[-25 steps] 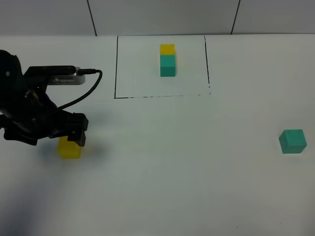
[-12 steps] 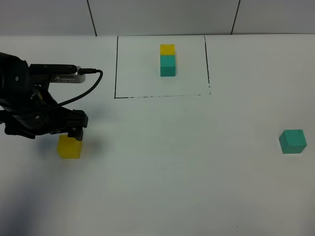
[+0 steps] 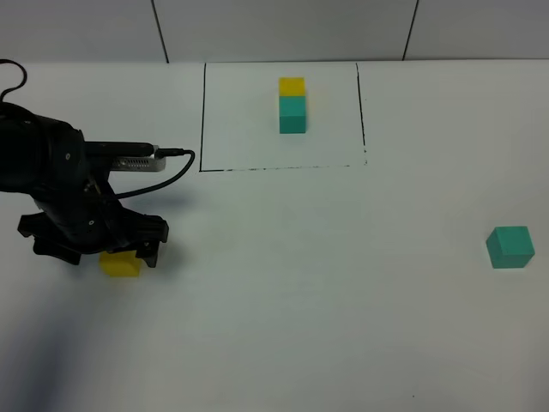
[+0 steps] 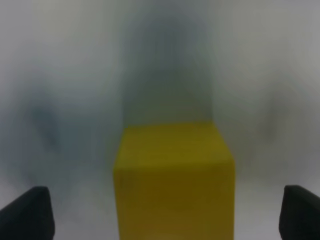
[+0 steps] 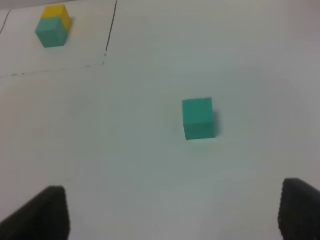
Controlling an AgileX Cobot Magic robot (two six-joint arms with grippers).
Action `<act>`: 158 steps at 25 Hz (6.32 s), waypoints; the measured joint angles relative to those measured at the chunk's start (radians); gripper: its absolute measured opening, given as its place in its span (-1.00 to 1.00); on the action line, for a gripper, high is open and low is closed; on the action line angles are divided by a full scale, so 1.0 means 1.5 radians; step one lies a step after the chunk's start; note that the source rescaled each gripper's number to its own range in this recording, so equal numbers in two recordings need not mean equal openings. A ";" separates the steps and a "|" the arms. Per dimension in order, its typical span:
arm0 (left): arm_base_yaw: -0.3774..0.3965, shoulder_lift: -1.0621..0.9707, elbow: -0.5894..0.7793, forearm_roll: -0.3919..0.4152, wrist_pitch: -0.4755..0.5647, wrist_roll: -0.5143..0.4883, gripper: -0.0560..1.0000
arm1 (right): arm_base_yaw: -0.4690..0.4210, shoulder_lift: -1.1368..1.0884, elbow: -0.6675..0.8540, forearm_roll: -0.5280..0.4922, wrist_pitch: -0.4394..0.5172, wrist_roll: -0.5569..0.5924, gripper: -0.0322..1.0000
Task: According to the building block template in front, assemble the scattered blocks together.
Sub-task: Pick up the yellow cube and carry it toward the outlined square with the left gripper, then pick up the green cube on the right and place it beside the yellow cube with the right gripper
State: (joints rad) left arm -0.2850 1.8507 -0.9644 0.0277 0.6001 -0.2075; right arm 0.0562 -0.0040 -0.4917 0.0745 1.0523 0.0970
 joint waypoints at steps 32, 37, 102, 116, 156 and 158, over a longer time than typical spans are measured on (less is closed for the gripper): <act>-0.193 0.202 -0.441 0.003 0.301 0.552 -0.89 | 0.000 0.000 0.000 0.000 0.000 0.000 0.44; -0.233 0.296 -0.620 0.003 0.391 0.635 -0.89 | 0.000 0.000 0.000 0.000 0.000 0.000 0.44; -0.003 0.186 -0.690 -0.018 0.395 0.339 0.95 | 0.000 0.000 0.000 0.000 -0.001 0.000 0.44; 0.137 -0.246 -0.257 0.018 0.330 0.210 0.87 | 0.000 0.000 0.000 0.000 -0.001 0.000 0.44; 0.137 -1.142 0.300 -0.063 0.288 0.153 0.53 | 0.000 0.000 0.000 0.000 -0.001 0.000 0.44; 0.137 -1.152 0.306 -0.065 0.296 0.154 0.52 | 0.000 0.000 0.000 0.000 -0.001 0.000 0.44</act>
State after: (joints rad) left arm -0.0789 0.1225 -0.5051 -0.0701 1.0442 0.0236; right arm 0.0562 -0.0040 -0.4917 0.0745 1.0513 0.0970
